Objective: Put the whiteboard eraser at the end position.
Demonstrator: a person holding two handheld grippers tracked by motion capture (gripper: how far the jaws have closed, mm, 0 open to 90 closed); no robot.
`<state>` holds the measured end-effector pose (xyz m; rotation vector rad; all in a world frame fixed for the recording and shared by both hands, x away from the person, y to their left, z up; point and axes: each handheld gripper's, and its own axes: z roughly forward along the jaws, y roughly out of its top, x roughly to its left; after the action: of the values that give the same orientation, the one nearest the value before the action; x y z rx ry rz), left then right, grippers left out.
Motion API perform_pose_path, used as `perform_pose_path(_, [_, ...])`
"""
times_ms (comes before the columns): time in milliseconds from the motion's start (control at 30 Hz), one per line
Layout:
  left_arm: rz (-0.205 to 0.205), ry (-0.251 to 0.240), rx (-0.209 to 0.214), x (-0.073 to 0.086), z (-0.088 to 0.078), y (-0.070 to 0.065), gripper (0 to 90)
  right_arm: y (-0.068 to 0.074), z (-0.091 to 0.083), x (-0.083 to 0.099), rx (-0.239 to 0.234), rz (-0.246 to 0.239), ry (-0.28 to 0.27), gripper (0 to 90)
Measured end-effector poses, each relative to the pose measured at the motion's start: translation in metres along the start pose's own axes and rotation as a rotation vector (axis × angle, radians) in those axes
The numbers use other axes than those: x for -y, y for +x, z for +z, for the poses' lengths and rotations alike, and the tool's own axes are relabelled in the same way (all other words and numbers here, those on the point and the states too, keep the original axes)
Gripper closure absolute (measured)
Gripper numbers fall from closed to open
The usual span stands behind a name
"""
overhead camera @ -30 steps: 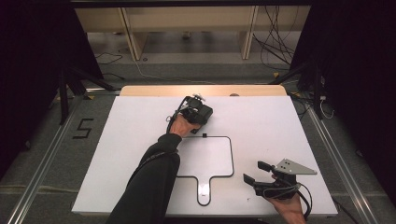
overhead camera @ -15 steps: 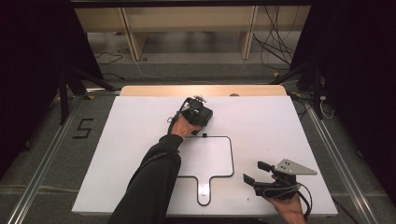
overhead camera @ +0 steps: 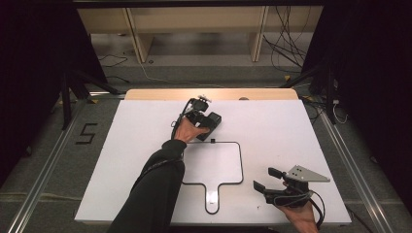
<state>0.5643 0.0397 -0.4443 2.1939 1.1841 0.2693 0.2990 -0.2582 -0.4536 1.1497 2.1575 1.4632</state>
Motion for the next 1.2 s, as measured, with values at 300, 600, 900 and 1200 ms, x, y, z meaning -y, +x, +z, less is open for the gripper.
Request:
perform_pose_path(300, [-0.028,-0.068,0.044,0.010,-0.033,0.007,18.1,0.000,0.001,0.000,0.001,-0.002,0.002,21.8])
perform_pose_path(600, [-0.005,-0.103,0.050,0.036,-0.060,0.004,17.3,0.000,0.002,0.001,0.003,-0.001,0.007,21.8])
perform_pose_path(900, [0.003,-0.153,0.091,0.060,-0.084,-0.004,16.6,0.000,0.003,0.001,0.000,0.001,0.007,21.7])
perform_pose_path(1200, [0.009,-0.224,0.140,0.082,-0.111,-0.013,16.4,0.002,0.004,0.001,-0.005,-0.004,0.009,21.6])
